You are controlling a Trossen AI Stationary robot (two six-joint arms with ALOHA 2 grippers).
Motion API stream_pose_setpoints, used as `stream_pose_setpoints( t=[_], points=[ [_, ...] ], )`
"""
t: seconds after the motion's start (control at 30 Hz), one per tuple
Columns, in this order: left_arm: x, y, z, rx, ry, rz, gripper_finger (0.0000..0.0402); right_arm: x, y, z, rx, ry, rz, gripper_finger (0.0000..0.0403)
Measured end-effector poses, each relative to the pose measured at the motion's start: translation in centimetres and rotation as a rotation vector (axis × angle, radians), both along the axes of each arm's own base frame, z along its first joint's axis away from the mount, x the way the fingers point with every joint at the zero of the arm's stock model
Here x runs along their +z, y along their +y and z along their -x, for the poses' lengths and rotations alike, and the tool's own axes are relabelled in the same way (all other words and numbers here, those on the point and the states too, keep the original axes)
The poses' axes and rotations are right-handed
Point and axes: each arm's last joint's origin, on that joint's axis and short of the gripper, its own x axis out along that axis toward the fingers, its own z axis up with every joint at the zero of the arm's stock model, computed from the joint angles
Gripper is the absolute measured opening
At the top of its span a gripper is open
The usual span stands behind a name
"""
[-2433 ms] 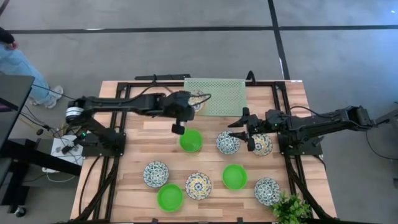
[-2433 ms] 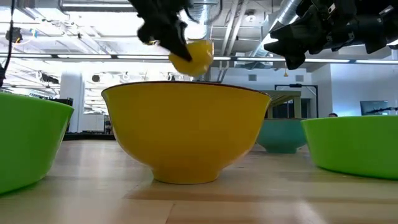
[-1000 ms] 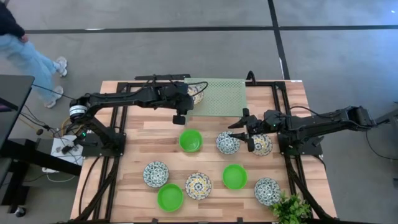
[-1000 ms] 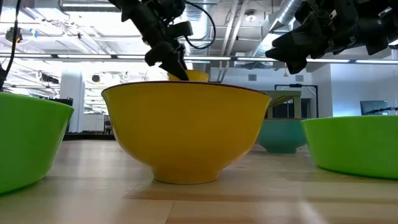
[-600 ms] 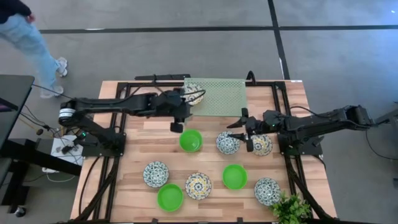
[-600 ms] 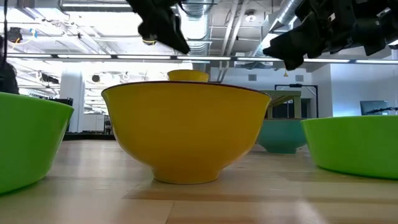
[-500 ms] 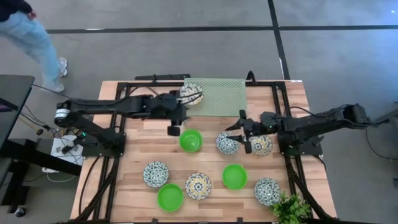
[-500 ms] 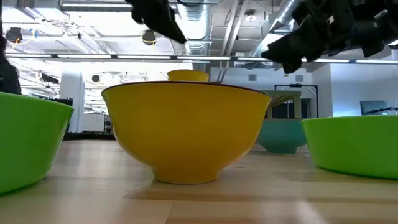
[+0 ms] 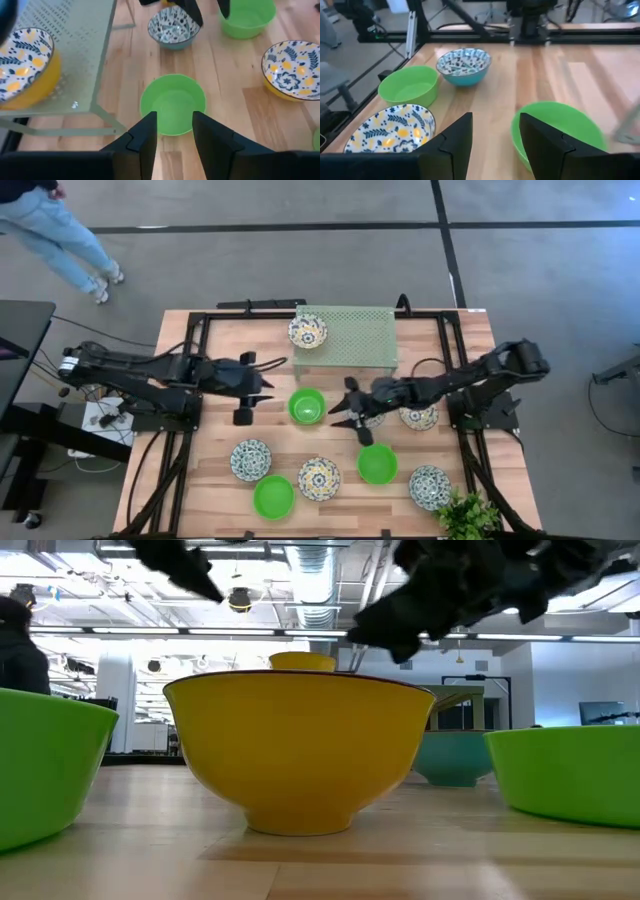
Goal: Pick & Place Mini bowls
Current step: Put the top green bowl on the shelf
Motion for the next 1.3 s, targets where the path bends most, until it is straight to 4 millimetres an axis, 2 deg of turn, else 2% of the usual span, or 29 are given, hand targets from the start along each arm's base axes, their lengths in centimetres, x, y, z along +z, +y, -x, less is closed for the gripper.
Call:
stream_pose_setpoints(
  t=[0.1, 0.23, 0.4, 0.57, 0.77, 0.93, 1.17, 1.3],
  points=[
    [-1.8, 0.2, 1.4, -0.001, -0.085, 0.011, 0.0118, -0.3, 0.3, -2.1, 0.019, 0.076, 0.029, 0.0167],
    [-3.0, 0.4, 2.7, 0.010, -0.216, 0.026, 0.0117, -1.1, 0.3, -4.7, 0.021, 0.200, 0.060, 0.0173],
    [-3.6, 0.5, 3.9, 0.014, -0.298, 0.046, 0.0117, -2.5, 0.1, -7.3, 0.014, 0.344, 0.082, 0.0176],
    [-3.6, 0.6, 4.2, 0.054, -0.327, 0.131, 0.0117, -3.8, -0.5, -9.5, 0.000, 0.398, 0.095, 0.0170],
    [-3.9, 0.5, 4.0, 0.059, -0.317, 0.159, 0.0117, -4.9, -1.0, -10.6, -0.008, 0.471, 0.189, 0.0154],
    [-4.1, 0.5, 3.9, 0.059, -0.306, 0.158, 0.0117, -5.6, -1.3, -10.5, -0.052, 0.538, 0.238, 0.0116],
    [-4.2, 0.5, 3.7, 0.057, -0.300, 0.159, 0.0117, -5.0, -1.2, -10.5, -0.045, 0.522, 0.238, 0.0016],
    [-4.2, 0.5, 3.7, 0.067, -0.301, 0.177, 0.0117, -4.0, -0.7, -10.1, -0.053, 0.523, 0.210, 0.0015]
  ],
)
